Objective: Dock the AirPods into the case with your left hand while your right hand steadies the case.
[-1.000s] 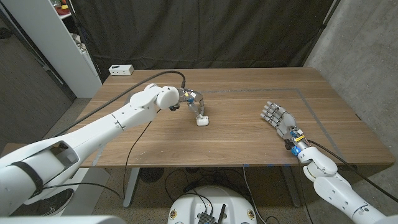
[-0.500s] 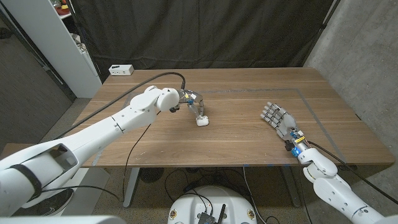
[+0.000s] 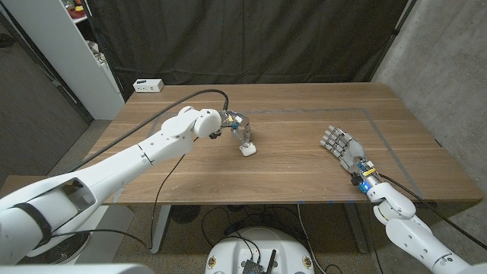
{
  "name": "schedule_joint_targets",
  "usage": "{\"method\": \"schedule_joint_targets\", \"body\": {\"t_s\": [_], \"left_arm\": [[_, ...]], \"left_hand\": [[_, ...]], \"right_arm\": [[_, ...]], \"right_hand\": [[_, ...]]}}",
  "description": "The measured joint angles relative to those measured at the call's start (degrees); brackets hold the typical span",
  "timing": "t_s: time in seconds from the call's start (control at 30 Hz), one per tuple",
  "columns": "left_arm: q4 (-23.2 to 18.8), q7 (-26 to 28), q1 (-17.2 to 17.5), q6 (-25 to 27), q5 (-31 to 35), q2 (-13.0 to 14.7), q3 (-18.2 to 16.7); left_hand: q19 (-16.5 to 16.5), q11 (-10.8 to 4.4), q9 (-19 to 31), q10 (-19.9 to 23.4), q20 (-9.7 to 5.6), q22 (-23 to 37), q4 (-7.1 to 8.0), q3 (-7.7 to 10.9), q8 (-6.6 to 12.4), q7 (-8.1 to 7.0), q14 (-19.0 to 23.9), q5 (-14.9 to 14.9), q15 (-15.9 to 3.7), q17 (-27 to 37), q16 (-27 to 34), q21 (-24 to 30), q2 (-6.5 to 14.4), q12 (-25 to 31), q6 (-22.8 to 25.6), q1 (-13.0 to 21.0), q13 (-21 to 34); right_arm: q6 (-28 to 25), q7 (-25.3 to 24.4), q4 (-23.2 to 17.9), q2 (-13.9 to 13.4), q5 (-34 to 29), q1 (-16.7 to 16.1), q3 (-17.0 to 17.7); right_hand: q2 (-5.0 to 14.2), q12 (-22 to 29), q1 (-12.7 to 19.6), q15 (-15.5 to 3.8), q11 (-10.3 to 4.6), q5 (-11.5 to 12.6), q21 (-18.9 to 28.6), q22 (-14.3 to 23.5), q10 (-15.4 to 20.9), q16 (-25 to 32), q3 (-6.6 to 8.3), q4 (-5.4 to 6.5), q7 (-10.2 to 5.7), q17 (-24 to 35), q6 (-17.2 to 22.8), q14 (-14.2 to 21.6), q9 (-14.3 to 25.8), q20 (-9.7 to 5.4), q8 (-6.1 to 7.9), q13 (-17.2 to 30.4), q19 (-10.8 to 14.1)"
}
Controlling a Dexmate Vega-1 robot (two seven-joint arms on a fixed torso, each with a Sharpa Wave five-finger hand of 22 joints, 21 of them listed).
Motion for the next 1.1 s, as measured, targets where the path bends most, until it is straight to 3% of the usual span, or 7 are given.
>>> {"method": "schedule_joint_targets", "body": {"t_s": [0.17, 1.1], "left_arm": [[-0.4, -0.4, 0.1, 0.2, 0.1, 0.0, 0.0], [-1.4, -1.6, 0.2, 0.2, 0.0, 0.5, -0.5]], "left_hand": [[0.0, 0.0, 0.0, 0.0, 0.0, 0.0, 0.0, 0.0, -0.04, 0.62, 0.3, -0.4, -0.07, 0.0, 0.0, 0.0, -0.1, 0.0, 0.6, -0.6, 0.0], [0.0, 0.01, -0.3, 0.0, 0.0, 0.0, -0.32, -0.31, -0.53, 0.42, 0.5, -0.7, 0.11, 0.0, 0.0, 0.0, 0.1, -0.4, 1.4, -0.8, 0.0]], "right_arm": [[0.0, 0.6, 0.2, 0.0, 0.3, 0.0, 0.1], [-0.9, 1.4, 1.2, 0.3, 0.7, 1.2, -0.1]], "right_hand": [[0.12, 0.0, -0.1, 0.0, -0.14, 0.0, 0.0, 0.0, 0.1, 0.0, 0.0, 0.0, 0.0, 0.0, 0.0, 0.0, 0.0, 0.0, 0.0, 0.0, 0.0], [0.3, 0.0, -0.3, 0.1, -0.24, 0.0, 0.0, 0.0, 0.2, 0.0, 0.24, 0.24, -0.21, 0.0, 0.2, 0.1, 0.0, 0.2, 0.0, 0.0, -0.2]]}}
